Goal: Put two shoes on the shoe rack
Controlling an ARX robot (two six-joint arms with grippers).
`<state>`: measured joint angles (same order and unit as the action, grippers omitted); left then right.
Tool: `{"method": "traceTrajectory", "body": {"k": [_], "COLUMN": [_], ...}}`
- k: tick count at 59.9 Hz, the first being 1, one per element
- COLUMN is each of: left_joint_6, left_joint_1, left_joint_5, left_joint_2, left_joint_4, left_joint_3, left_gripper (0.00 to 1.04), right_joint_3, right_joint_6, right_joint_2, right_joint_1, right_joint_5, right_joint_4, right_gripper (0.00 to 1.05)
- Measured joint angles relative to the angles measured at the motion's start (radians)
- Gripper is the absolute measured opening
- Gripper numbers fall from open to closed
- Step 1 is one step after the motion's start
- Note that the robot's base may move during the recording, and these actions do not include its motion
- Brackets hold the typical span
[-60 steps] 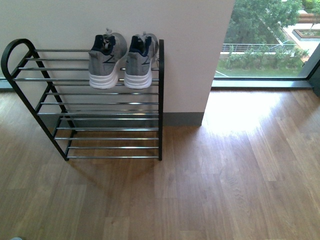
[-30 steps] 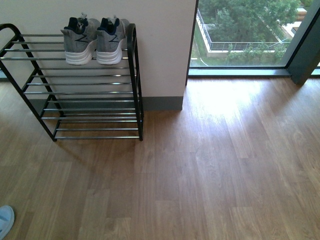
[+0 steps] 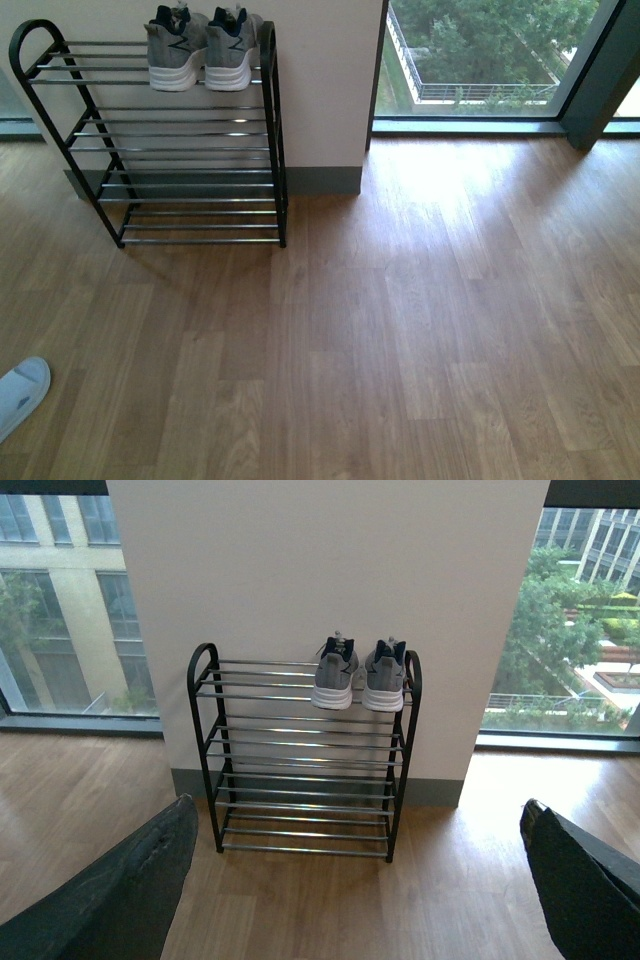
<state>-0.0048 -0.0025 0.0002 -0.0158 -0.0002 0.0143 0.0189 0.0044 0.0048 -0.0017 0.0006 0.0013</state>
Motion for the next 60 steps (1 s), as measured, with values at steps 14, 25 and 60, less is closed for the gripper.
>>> {"method": "traceTrajectory", "body": {"k": [14,25,60], "left_joint_6": [0.000,0.000,0.000], "left_joint_1": [0.000,0.000,0.000], "left_joint_5": [0.002,0.000,0.000], "left_joint_2": [0.000,0.000,0.000], "left_joint_4": [0.000,0.000,0.000], "left_joint_3": [0.000,0.000,0.000], "left_gripper": [0.95,0.95,0.95], "right_joint_3": [0.000,0.000,0.000], "right_joint_6": [0.000,0.000,0.000], "right_joint_2": [0.000,-0.001,0.000], "right_joint_1": [0.000,0.000,0.000], "right_joint_5": [0.003,0.001,-0.001], "right_joint_4": [0.000,0.000,0.000], "right_gripper": [0.95,0.95,0.95]}}
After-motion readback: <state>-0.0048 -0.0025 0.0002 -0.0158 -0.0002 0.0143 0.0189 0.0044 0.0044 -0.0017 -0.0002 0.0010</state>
